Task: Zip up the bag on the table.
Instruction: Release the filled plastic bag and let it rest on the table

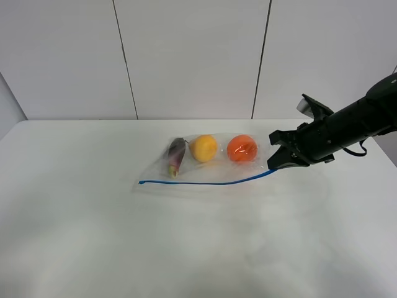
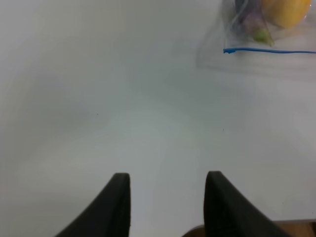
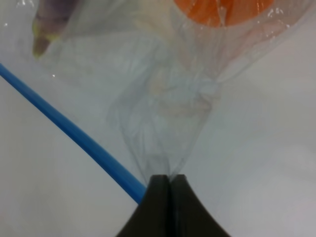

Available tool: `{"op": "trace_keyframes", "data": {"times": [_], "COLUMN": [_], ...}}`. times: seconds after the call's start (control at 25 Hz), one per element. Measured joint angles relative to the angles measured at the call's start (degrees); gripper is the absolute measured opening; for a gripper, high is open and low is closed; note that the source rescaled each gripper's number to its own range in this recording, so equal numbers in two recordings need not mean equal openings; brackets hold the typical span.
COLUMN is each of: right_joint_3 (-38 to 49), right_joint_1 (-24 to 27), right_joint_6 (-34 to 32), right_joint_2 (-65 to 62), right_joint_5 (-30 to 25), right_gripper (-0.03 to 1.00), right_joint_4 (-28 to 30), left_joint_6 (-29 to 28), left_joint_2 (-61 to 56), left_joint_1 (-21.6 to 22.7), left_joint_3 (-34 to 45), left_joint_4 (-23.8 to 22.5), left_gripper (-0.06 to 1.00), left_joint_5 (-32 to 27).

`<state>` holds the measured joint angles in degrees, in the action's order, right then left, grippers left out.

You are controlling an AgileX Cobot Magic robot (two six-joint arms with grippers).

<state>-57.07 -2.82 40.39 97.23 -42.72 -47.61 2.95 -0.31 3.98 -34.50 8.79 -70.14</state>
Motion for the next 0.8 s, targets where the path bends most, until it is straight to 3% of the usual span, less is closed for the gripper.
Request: {"op": "trace_keyframes", "data": {"times": [0.8], "right_joint_3": [0.0], "right_joint_1": [0.0], "right_joint_6": [-0.59], "right_joint_2": [0.0], "right_joint_5": [0.0], "right_gripper": [0.0], "right_joint_4": [1.16], "left_joint_6": [1.5], "left_joint_2": [0.0], "left_joint_1": [-4.95], "left_joint_3": [0.45], "left_joint_4": [-0.57], "left_gripper": [0.66], "left_joint_5": [0.05]}}
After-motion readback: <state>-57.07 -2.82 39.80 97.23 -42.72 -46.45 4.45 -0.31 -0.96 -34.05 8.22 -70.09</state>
